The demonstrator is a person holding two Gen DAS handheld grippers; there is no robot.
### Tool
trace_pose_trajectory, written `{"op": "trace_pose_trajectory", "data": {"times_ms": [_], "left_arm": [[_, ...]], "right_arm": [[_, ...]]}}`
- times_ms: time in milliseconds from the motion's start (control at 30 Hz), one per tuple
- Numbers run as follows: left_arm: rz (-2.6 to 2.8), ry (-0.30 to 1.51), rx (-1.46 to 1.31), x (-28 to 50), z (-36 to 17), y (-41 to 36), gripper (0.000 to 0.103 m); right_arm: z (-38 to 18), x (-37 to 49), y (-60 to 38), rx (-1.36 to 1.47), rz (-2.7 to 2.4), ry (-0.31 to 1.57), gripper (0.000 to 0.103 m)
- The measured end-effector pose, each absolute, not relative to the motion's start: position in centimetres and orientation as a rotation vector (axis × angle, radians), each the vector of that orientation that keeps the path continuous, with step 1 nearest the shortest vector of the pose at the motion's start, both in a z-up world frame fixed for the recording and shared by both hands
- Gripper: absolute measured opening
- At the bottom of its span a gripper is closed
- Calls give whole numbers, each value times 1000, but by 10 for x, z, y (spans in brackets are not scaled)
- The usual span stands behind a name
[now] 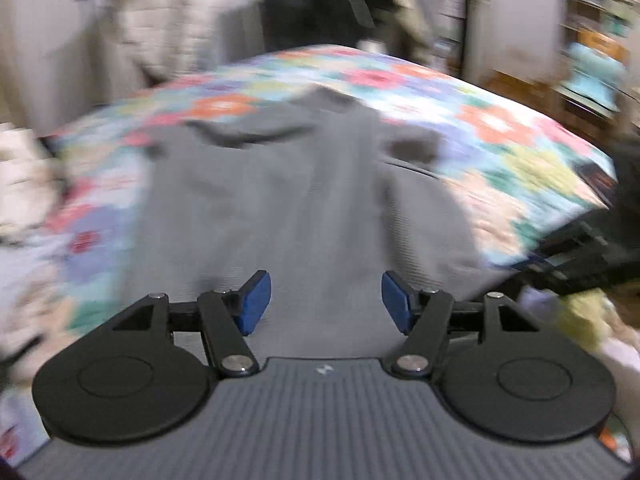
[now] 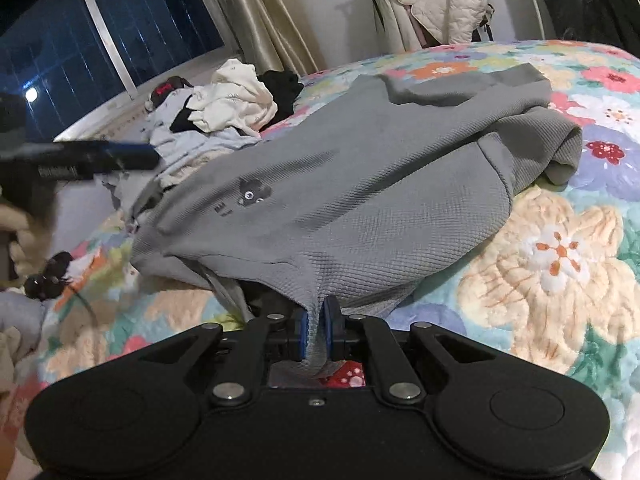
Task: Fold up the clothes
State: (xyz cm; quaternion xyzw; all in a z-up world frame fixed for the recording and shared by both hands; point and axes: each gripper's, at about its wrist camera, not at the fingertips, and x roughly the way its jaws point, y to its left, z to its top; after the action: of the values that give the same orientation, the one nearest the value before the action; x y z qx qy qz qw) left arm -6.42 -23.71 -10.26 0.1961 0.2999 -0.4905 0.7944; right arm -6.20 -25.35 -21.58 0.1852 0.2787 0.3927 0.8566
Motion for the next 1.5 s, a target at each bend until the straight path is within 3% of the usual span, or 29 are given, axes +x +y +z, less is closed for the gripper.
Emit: {"op": "trace_pose_trajectory", "data": {"times_ms": [267, 500, 633, 667, 800, 1133, 1167, 1233, 1267, 1367, 1500], "left_arm": [[-1281, 706, 530, -99, -144, -297, 61], [-1229, 805, 656, -109, -182, -304, 69], [-1214, 835, 598, -101, -178, -299, 69], [-1206, 837, 594, -100, -178, -298, 69], [-1208, 839, 586, -99, -176, -294, 69], [-1225, 817, 584, -104, -175, -302, 70], [-1212, 816, 606, -105, -177, -304, 70], [-1203, 787, 651, -108, -175, -305, 70], [-1206, 770, 665, -110, -171, -305, 70], [-1226, 745, 653, -111, -156, -304, 70], [-1247, 722, 635, -112, -141, -302, 70]], "right_arm": [[-214, -69, -277, 548, 911, 509, 10], [-226, -67, -278, 522, 954, 561, 11], [-228, -56, -289, 525, 880, 605, 25], [-228, -52, -295, 542, 857, 604, 39], [-228, -26, -321, 626, 735, 604, 59], [-257, 77, -314, 779, 622, 742, 65], [-258, 83, -305, 753, 624, 750, 65], [-256, 84, -294, 719, 596, 702, 47], [-255, 82, -293, 735, 589, 680, 12], [-247, 65, -304, 778, 540, 607, 10], [-207, 10, -325, 607, 375, 503, 10]]}}
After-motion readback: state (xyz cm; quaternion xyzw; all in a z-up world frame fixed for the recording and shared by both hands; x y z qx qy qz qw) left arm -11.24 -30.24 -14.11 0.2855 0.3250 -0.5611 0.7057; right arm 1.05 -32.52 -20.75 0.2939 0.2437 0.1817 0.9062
